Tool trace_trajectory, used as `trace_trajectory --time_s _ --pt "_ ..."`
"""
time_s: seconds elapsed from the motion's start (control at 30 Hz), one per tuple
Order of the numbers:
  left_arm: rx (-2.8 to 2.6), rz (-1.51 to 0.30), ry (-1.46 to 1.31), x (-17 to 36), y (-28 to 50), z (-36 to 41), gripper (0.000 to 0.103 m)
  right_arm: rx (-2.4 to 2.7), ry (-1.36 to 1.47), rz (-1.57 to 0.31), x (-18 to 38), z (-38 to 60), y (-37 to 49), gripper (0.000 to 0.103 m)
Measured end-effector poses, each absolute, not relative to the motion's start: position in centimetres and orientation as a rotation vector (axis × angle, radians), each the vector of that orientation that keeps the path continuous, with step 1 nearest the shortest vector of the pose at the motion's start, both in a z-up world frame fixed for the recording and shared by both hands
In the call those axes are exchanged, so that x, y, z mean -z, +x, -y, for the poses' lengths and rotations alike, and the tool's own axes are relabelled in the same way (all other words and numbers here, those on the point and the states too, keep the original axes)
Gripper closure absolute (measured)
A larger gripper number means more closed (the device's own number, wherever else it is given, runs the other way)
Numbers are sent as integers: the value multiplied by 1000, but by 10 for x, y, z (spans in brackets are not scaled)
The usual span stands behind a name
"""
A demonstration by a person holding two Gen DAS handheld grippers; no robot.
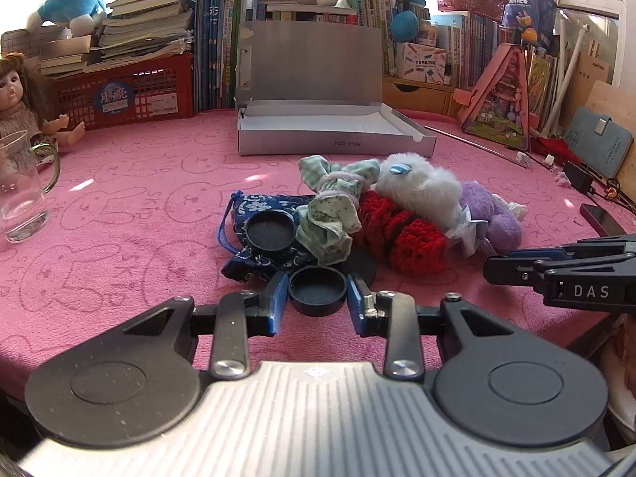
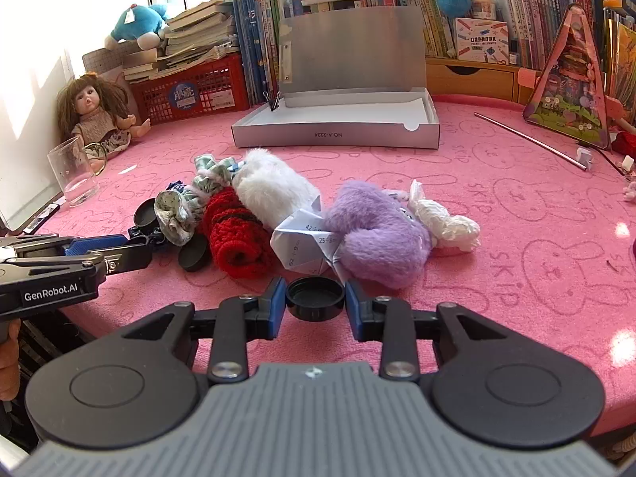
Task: Organize objects
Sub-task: 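Carry the held black lids with both tools over the open silver box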
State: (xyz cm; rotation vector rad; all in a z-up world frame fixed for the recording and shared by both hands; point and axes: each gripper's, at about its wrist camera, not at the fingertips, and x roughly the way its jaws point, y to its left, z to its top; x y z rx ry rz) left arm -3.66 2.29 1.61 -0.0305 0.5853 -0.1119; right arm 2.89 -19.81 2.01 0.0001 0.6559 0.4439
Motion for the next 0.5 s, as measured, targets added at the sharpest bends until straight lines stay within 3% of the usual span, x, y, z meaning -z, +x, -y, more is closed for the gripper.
trace_trajectory --time_s 0.23,0.27,0.37,0.5 --pt "98 -611 0 2 -28 -15 64 -421 -36 -661 -8 188 26 60" --pt "96 -605 23 3 -27 -13 64 -418 -40 -658 -7 188 26 52" --pt "76 -581 79 6 -29 -6 55 -408 -62 -643 -6 186 24 50" --pt "66 -574 66 7 -29 -8 54 -396 -132 -616 -3 178 18 49"
